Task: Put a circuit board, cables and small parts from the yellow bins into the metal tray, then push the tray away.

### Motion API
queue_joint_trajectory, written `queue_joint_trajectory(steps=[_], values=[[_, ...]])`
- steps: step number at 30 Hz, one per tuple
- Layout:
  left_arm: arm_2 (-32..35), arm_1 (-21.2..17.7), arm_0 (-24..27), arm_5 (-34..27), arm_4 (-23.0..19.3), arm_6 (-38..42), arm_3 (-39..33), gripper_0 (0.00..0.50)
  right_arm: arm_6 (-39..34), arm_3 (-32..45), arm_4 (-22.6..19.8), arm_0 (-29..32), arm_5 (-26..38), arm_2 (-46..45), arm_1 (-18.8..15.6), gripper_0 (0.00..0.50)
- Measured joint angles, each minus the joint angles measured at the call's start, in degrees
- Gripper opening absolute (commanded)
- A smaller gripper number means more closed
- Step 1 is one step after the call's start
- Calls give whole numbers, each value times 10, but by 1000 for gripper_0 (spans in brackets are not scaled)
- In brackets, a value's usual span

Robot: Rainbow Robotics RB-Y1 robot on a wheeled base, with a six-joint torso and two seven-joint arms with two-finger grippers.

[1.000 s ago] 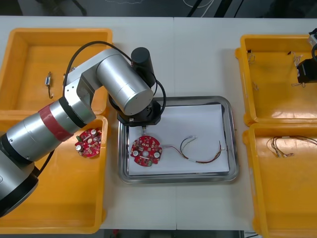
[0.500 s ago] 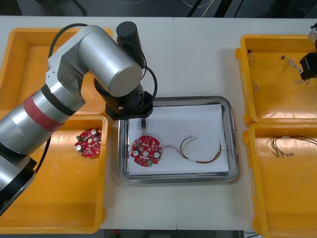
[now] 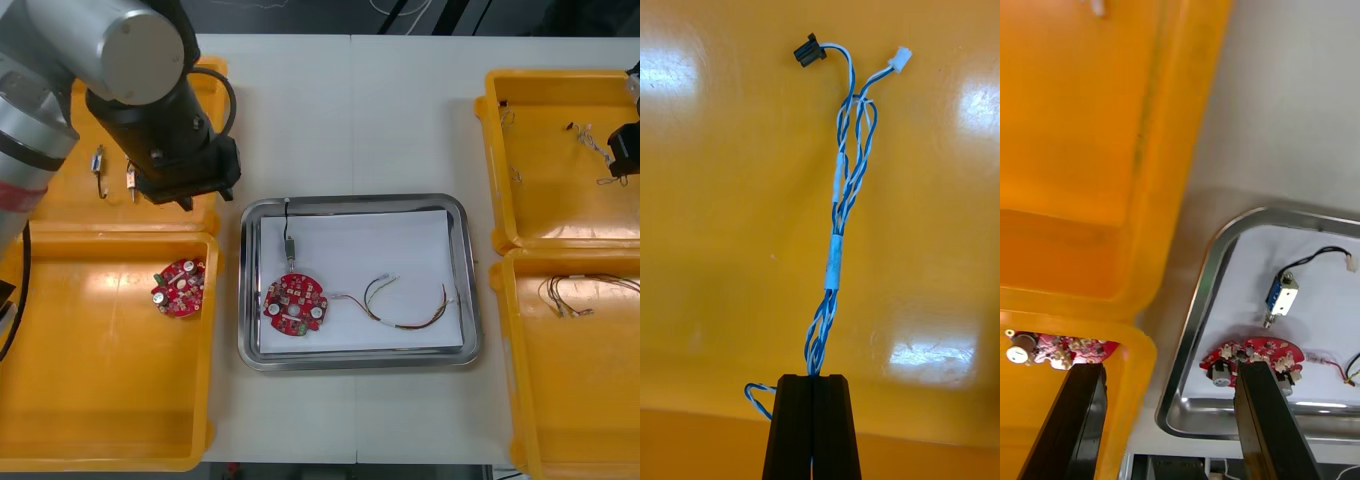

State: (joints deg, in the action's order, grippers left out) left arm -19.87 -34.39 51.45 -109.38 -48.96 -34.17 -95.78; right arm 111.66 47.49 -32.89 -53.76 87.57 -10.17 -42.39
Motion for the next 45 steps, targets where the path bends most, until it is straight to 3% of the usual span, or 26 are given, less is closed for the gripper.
queue_joint_trajectory(steps=[6,11,12,13,14,15,16,17,18,20,27,37,45], values=[[47,-21,3,0,-6,-22,54,500,0,17,4,18,0,-6,5,0],[64,-31,21,0,0,-119,133,500,0,22,5,22,0,-6,10,0],[66,-31,26,0,3,-145,149,500,0,23,5,23,0,-6,11,61],[68,-31,31,0,7,-168,164,500,0,24,6,23,0,-6,11,165],[71,-32,37,0,11,-194,181,500,0,25,6,23,0,-6,12,213],[75,-32,43,-1,15,-214,197,500,0,26,6,23,0,-6,12,296],[79,-32,48,-1,18,-232,214,500,0,26,6,23,0,-6,12,336],[83,-32,53,-1,22,-243,229,500,0,26,7,23,0,-6,12,414],[86,-32,58,-1,27,-249,241,500,0,26,7,23,0,-6,12,451],[90,-32,66,-1,40,-250,262,500,0,26,7,23,0,-6,12,477],[94,-32,91,6,71,-272,341,500,0,28,8,24,0,-6,12,491],[104,-32,117,67,81,-433,454,500,-16,29,33,14,0,-6,12,490],[104,-31,119,117,96,-433,475,500,-19,-81,52,-52,-42,-8,13,490]])
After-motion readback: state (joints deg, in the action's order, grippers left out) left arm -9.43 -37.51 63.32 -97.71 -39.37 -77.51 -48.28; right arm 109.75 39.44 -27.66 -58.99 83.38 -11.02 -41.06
